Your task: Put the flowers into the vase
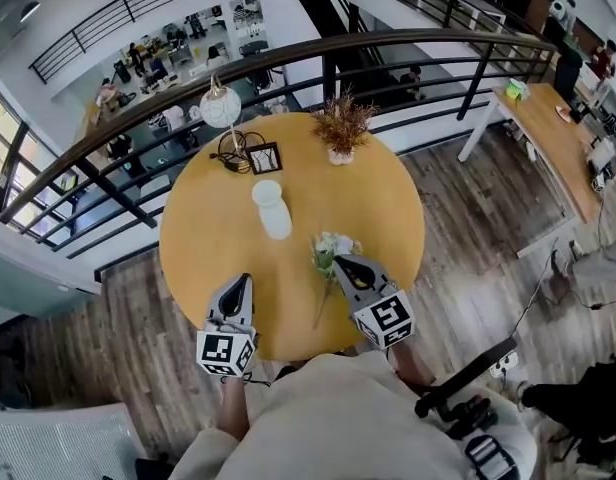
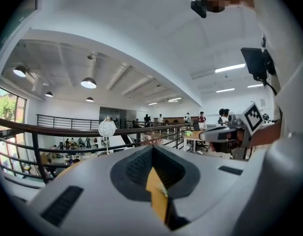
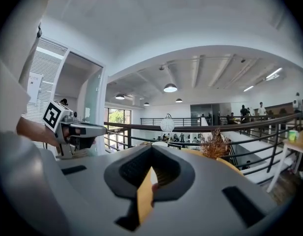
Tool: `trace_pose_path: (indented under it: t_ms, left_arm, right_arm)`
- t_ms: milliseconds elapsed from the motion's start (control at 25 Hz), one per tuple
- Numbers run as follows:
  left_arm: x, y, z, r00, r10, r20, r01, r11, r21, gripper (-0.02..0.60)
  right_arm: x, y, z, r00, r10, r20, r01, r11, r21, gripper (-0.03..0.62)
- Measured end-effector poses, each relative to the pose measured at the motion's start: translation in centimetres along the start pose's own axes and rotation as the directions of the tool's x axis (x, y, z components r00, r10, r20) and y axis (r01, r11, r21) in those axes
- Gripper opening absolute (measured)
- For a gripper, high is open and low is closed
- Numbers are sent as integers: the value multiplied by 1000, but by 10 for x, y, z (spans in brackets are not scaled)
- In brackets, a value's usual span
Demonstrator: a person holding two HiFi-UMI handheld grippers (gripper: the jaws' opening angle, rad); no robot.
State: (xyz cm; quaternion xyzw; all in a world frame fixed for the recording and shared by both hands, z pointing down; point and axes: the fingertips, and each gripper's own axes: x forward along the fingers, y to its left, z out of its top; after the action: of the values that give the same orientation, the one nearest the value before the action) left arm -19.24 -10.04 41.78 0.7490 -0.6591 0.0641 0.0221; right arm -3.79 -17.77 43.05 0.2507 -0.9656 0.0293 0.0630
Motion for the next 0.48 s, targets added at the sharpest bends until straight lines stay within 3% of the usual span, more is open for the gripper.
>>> trace_pose_path:
  t_ms: [240,480]
  left_arm:
    - [18,12,-8,1000,10,-23,-10,1000,-6,6]
    - [22,28,-29,996,-16,-90,10,998,-64,6]
  right_arm:
    - [24,-20,-4,1000,12,-12,-12,1000,-6,8]
    - [34,-11,-25,995,-14,-97,19,998,54,8]
